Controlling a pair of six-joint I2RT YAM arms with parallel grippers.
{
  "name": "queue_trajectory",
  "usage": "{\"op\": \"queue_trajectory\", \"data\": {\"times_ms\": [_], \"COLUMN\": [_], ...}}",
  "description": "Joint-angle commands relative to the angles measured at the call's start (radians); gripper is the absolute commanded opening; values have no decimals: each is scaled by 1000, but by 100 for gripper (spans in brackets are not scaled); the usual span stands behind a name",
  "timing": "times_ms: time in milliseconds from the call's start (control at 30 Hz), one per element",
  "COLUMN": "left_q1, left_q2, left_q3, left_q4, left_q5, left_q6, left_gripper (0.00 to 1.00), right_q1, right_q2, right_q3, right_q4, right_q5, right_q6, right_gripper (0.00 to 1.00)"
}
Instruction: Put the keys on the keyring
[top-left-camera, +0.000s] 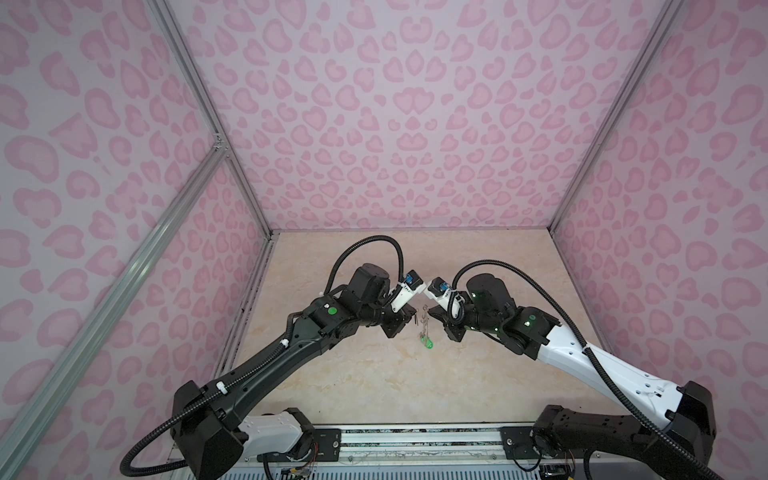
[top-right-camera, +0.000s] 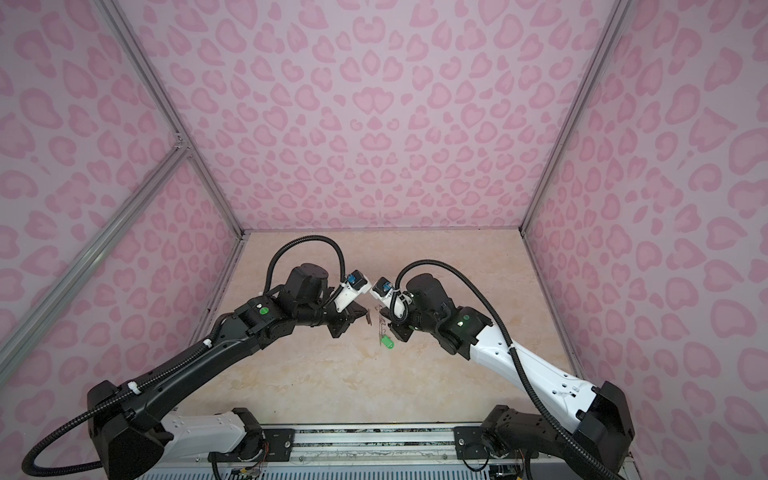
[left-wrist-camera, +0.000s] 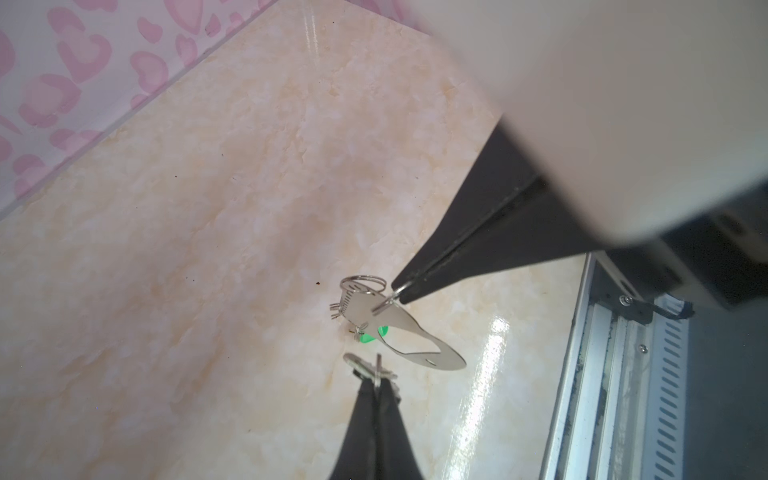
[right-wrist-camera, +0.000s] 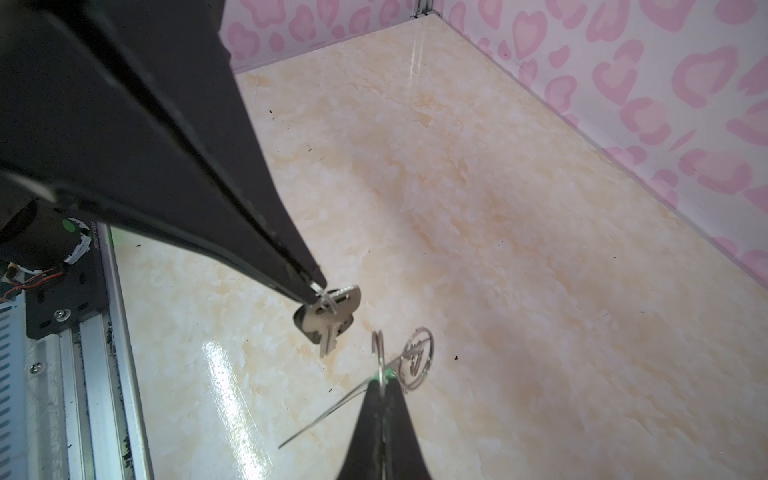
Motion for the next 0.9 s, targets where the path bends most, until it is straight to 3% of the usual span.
{"op": "queue_trajectory", "data": {"times_ms": [0,867], "left_q1": [-7,-30], "left_q2": [12,44], "left_q3": [-2,-11], "left_q4": [57,132], "left_q5": [26,48], "left_q6": [-20,-60], "left_gripper": [3,4], "right_q1": [1,10], "right_q2": [2,12], "right_q3": [2,-5], "right_q4": [51,70], "right_q5": [-6,-26], "right_q6": [10,28], "right_gripper": [0,0]}}
